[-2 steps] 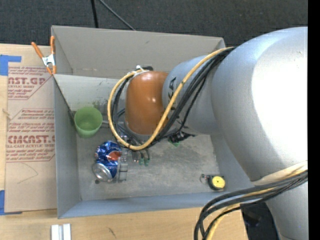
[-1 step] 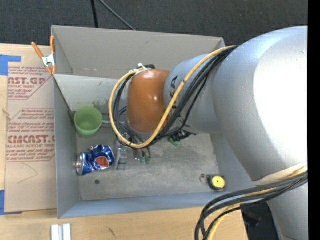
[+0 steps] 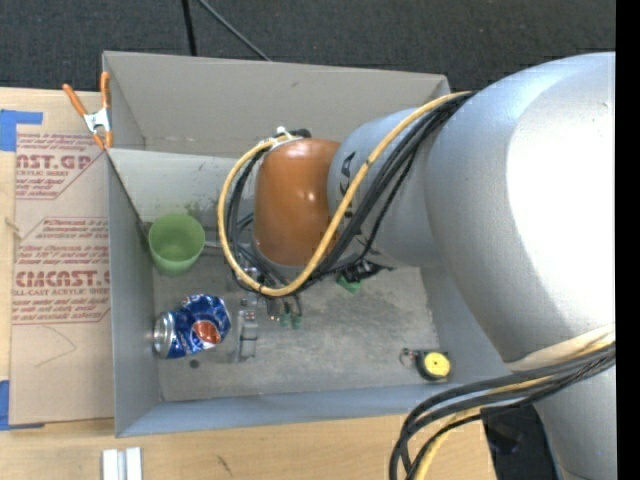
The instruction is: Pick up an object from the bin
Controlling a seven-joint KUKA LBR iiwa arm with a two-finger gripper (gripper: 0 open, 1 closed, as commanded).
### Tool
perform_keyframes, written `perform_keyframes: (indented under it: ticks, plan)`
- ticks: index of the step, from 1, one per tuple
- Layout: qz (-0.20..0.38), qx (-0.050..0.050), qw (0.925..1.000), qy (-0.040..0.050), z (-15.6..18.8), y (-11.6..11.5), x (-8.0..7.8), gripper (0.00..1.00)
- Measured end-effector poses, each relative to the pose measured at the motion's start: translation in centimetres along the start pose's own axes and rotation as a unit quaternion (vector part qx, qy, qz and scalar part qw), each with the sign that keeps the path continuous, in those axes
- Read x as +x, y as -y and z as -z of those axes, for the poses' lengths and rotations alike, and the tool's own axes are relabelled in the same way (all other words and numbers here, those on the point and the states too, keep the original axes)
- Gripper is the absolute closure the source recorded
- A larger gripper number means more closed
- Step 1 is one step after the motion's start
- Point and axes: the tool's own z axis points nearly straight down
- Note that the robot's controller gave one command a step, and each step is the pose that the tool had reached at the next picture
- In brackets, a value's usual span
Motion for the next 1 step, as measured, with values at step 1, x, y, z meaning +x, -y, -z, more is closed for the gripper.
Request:
perform_keyframes:
  ticks: [1]
  plan:
    - [0.032,-0.001,0.9995,-0.0005,-1.72,-5.86,1.59,0.00]
